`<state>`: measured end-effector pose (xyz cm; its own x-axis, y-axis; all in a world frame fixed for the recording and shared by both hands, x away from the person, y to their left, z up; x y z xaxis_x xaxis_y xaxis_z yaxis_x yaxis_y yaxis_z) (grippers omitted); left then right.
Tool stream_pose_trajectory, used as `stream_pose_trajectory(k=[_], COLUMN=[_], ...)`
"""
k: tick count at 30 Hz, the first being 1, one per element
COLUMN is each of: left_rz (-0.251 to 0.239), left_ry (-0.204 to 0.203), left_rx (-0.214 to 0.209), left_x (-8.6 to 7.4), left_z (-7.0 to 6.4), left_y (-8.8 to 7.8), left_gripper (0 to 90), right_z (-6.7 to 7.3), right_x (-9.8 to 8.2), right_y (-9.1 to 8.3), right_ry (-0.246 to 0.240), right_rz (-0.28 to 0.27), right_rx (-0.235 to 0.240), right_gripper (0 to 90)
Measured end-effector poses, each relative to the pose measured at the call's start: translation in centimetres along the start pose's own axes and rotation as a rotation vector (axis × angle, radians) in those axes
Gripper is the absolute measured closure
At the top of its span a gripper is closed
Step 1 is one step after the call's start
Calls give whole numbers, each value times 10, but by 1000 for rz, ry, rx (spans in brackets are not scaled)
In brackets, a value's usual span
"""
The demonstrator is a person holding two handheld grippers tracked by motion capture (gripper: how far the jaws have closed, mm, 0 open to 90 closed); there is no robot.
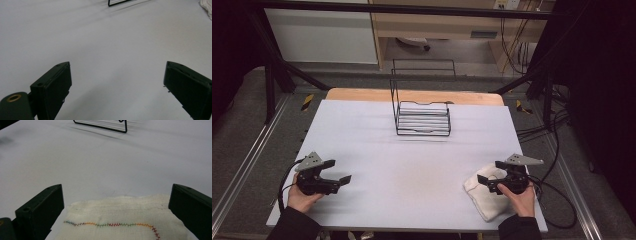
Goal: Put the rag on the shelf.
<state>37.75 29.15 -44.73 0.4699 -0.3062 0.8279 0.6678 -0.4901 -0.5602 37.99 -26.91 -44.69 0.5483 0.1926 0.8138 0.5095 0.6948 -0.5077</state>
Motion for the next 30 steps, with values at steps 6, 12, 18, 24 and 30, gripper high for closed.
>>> stream_pose_trajectory(k=[6,12,18,24,30], left_rz=[-2,-4,-5,3,1], left_ry=[-1,-4,-1,5,2], left_rx=[2,6,9,13,18], left_x=[0,-1,-1,-1,-1], left_z=[-1,-1,-1,-1,-1], left_y=[0,-1,-1,-1,-1], left_gripper=[79,81,84,87,89], right_z=[1,7,17,28,44], right_x=[0,2,5,3,-5], right_y=[0,4,9,17,23], right_ry=[-7,-21,-29,-12,-47], right_rz=[1,27,40,83,137], right_rx=[1,-5,-10,-16,-25], right_gripper=[6,7,38,85,252])
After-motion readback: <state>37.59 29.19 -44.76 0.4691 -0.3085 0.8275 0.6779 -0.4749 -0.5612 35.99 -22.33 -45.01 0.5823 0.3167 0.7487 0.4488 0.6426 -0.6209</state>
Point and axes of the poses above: each handheld gripper's, and its own axes: y roughly forward along the jaws, x roughly out of its top, z roughly to its left, the point moved 3 cm from there along y, roughly forward along the jaws, and after that the axes turned 8 degrees about x, right-handed, at the moved point
